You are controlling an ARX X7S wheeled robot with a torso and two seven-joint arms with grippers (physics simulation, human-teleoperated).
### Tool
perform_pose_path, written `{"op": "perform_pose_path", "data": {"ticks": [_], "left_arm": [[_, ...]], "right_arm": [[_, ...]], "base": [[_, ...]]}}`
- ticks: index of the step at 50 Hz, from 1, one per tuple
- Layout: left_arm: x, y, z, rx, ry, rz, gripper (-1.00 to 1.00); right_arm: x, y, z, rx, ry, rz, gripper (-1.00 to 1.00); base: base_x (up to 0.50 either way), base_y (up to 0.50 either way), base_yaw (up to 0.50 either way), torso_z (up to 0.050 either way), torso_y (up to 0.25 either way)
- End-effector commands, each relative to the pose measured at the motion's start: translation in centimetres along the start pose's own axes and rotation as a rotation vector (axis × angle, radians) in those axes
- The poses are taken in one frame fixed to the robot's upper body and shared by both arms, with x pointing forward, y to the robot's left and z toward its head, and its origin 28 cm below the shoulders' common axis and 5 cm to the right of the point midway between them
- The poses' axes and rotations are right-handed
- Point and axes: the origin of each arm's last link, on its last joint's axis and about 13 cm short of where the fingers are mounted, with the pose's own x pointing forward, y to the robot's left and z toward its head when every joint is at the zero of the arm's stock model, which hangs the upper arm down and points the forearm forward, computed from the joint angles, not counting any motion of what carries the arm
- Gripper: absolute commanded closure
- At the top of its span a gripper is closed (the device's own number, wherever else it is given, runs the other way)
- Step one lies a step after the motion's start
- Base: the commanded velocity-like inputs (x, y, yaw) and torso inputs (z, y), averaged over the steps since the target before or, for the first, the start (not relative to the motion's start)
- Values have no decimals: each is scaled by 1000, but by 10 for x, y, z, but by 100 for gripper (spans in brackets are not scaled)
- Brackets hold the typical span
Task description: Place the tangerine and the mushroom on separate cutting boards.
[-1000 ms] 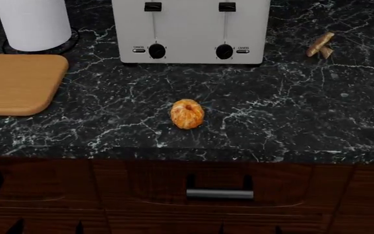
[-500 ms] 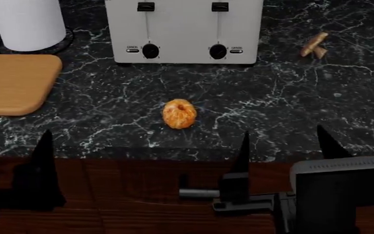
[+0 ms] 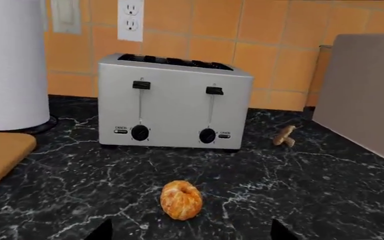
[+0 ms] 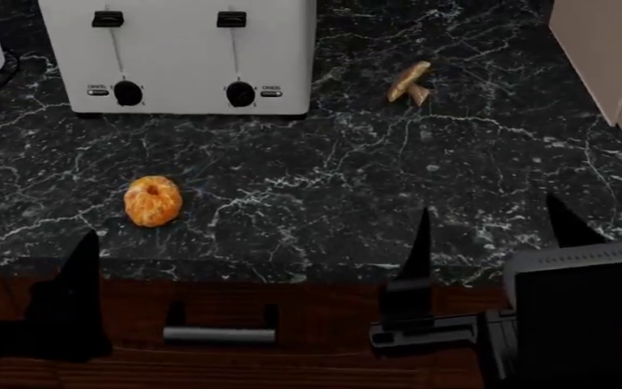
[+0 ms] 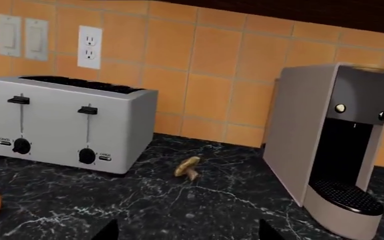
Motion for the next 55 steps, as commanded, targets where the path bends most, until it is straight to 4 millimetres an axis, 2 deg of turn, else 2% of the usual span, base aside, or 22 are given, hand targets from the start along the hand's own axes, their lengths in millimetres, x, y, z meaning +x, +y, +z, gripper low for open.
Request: {"op": "perform_pose_path", "data": {"ticks": [1,8,12,20,30,33,41,44,50,55], "left_arm": [[4,5,-2,-13,19,32,-100],[3,8,-4,-10,28,44,-100],[-1,10,-18,-33,56,54,-100],[-15,7,-38,-25,114,27,-100],[-21,6,-35,-14,117,16,-100],[-31,3,-43,-16,141,1,-100],[-35,1,-52,13,179,-17,-100],[-33,-1,-53,20,188,-16,-100],[-14,-5,-41,47,158,-20,-100],[-5,-6,-39,81,154,-7,-100]], "right_arm": [[-7,5,-6,30,8,12,-100],[-8,4,-8,19,27,-7,-100],[-8,6,-13,29,39,-13,-100],[-9,7,-9,31,28,-14,-100],[-11,3,-11,36,37,-29,-100],[-12,3,-13,36,41,-28,-100],[-13,3,-20,44,62,-27,-100],[-13,3,-23,47,67,-26,-100],[-13,5,-28,53,79,-21,-100],[-14,6,-31,57,87,-12,-100]], "base": [[0,0,0,0,0],[195,0,0,0,0],[500,0,0,0,0],[500,0,0,0,0],[496,0,0,0,0],[72,0,0,0,0],[0,0,0,0,0],[0,0,0,0,0],[0,0,0,0,0],[0,0,0,0,0]]}}
